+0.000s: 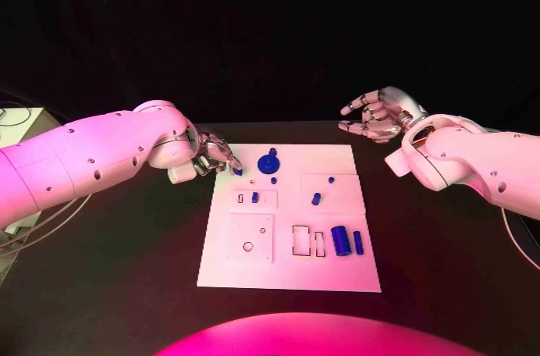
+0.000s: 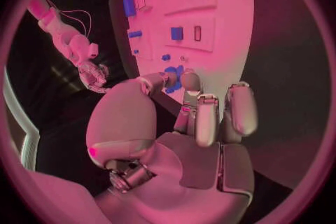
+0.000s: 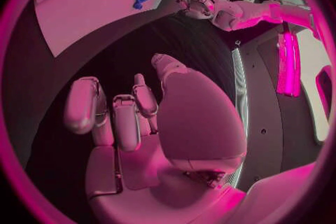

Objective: Assemble the parts on the task board

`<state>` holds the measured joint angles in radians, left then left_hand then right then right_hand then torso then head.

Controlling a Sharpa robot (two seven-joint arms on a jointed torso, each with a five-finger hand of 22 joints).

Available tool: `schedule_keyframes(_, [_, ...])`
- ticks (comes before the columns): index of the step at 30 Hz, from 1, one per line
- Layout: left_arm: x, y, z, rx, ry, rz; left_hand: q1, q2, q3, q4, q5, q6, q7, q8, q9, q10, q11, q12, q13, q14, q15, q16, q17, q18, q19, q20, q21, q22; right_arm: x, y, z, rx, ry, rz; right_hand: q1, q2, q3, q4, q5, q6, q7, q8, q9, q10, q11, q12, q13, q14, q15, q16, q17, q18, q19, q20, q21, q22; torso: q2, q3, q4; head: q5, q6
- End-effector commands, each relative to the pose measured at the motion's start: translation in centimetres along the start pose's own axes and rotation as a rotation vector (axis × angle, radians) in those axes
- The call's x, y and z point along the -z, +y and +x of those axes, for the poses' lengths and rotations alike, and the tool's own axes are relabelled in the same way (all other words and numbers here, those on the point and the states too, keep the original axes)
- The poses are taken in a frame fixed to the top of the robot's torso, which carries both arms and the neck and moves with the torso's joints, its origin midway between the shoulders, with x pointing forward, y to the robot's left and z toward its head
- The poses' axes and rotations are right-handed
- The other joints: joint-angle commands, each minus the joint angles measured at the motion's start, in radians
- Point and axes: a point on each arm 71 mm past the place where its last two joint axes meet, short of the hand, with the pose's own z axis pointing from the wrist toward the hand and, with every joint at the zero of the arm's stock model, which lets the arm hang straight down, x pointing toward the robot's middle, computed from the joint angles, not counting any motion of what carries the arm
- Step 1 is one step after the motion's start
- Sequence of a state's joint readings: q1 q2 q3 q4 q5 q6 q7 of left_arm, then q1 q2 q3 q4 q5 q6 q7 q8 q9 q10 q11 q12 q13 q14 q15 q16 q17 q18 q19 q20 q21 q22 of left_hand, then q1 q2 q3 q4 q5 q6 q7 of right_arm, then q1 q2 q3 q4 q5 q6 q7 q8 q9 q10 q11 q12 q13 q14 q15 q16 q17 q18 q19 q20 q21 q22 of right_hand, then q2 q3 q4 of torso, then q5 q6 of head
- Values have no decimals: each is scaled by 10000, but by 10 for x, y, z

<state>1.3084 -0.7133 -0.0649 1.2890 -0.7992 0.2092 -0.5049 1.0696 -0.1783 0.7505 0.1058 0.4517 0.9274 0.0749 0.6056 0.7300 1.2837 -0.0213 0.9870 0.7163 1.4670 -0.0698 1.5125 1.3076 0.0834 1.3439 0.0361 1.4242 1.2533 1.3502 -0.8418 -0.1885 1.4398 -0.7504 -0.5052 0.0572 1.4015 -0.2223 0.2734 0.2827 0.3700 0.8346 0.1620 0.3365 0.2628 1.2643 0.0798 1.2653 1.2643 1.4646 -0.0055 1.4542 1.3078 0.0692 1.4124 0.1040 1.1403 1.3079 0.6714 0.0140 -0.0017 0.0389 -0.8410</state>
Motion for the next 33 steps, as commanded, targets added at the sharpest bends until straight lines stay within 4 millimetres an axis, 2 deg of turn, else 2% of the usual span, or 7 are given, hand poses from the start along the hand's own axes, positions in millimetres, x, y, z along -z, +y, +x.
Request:
schedule_keyframes(1, [5,-2,3,291,-469,231,-179,-35,1716,-1833,329,307,-216,82,27,139,-37,96,123,788,-112,80,1674,-106,124,-32,99,112,0,0,0,49,112,-93,-118,22,84,-2,64,-66,17,54,-9,13,-17,-19,-27,475,56,-39,703,196,-14,-26,-30,9,-16,10,18,33,-22])
schedule_keyframes(3, [8,-1,7,145,-620,249,-271,-73,1740,-1899,655,418,-257,69,9,248,-73,113,193,783,-146,72,1656,-124,183,-59,145,195,0,0,0,52,97,-90,-118,22,84,-2,64,-66,17,54,-9,13,-17,-19,-27,475,56,-39,703,196,-14,-26,-30,9,-17,13,29,42,-6])
schedule_keyframes(4, [9,-1,8,73,-698,261,-278,-74,1743,-1905,676,426,-260,66,6,255,-76,107,192,779,-149,65,1641,-123,181,-63,144,192,0,-1,0,53,94,-90,-118,22,84,-2,64,-66,17,54,-9,13,-17,-19,-27,475,56,-39,703,196,-14,-26,-30,9,-10,9,25,60,-8])
schedule_keyframes(9, [12,-1,18,-345,-1032,314,-285,-76,1744,-1911,694,435,-262,66,6,266,-79,115,209,779,-152,65,1641,-125,189,-66,150,203,0,-1,0,53,101,-79,-118,22,84,-2,64,-66,17,54,-9,13,-17,-19,-27,475,56,-39,703,196,-14,-26,-30,9,-6,6,40,48,-29])
schedule_keyframes(15, [10,0,32,-813,-1065,290,-290,-79,1743,-1913,698,439,-263,66,6,262,-80,100,191,779,-154,63,1638,-118,169,-68,138,174,0,-2,0,51,110,-76,-123,24,92,-2,78,-67,17,57,-10,-7,-18,-40,-50,473,55,-47,694,207,-32,-27,-88,-27,-4,3,17,60,-50])
schedule_keyframes(23, [5,5,50,-835,-580,258,-329,-108,1717,-1924,702,456,-266,72,10,293,-82,128,238,783,-157,71,1652,-113,152,-73,129,154,1,-2,0,49,122,-61,-129,35,102,2,94,-68,17,59,-11,2,-18,-31,-45,478,55,-37,712,203,-24,-28,-76,-18,7,-4,-3,40,-193])
schedule_keyframes(33, [3,5,60,-1543,-217,175,-343,-110,1705,-1931,709,474,-275,81,14,316,-89,142,259,799,-158,103,1713,-120,170,-76,141,181,1,-3,1,46,124,-48,-129,35,102,2,94,-68,17,59,-11,2,-18,-31,-45,478,55,-37,712,203,-24,-28,-76,-18,6,2,3,77,-212])
